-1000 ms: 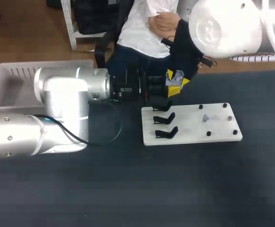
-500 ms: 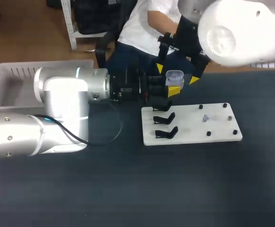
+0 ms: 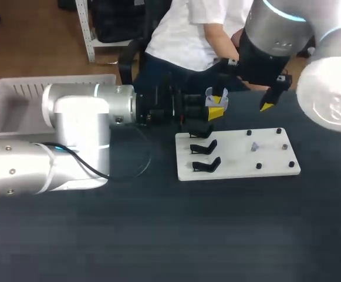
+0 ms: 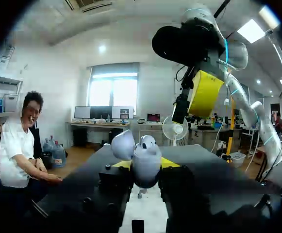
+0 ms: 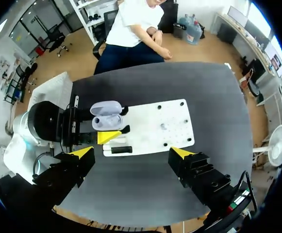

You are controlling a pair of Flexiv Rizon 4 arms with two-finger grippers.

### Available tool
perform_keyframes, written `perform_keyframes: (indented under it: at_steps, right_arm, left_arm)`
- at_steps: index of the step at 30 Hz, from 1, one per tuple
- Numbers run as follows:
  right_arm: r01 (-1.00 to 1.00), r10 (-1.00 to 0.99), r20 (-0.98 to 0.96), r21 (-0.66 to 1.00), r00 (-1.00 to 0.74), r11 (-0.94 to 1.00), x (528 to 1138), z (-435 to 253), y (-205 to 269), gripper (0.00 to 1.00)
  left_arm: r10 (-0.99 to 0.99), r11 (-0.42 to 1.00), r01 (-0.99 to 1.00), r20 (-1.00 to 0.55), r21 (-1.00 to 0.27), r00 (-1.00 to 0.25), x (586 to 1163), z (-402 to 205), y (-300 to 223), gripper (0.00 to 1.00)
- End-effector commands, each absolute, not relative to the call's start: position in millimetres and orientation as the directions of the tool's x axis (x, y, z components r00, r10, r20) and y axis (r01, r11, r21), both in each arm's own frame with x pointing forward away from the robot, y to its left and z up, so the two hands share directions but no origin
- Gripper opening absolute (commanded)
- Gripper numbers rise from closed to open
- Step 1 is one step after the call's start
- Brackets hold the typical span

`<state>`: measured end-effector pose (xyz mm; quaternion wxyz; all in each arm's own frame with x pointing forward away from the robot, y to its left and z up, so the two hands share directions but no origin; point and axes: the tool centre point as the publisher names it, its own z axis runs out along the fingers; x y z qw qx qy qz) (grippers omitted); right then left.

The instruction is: Pick up each earbud case from the left stands, insert the matching earbuds, close the lid, and place the case in the box.

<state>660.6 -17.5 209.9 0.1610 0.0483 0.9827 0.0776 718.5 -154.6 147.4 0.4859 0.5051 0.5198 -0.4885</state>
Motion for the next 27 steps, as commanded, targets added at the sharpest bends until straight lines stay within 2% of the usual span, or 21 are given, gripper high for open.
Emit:
perform_keyframes:
  at_steps: [1, 10, 17, 27]
  right_arm:
    - [0.073, 0.13, -0.358, 0.169, -0.925, 0.983, 657, 208, -18, 1.0]
    - [0.084, 0.154, -0.372, 0.198, -0.916, 0.977, 658, 204, -20, 1.0]
    - [0.138, 0.217, -0.422, 0.209, -0.88, 0.968, 650, 171, -50, 1.0]
    - [0.17, 0.213, -0.299, 0.163, -0.93, 0.972, 661, 106, -88, 1.0]
  left_arm:
    - [0.052, 0.01, 1.0, -0.998, -0.018, -0.019, 720, 148, -155, 0.0]
    - [0.052, 0.01, 1.0, -0.998, -0.018, -0.019, 720, 148, -155, 0.0]
    - [0.052, 0.01, 1.0, -0.998, -0.018, -0.019, 720, 148, -155, 0.0]
    - [0.052, 0.01, 1.0, -0.998, -0.018, -0.019, 720, 148, -155, 0.0]
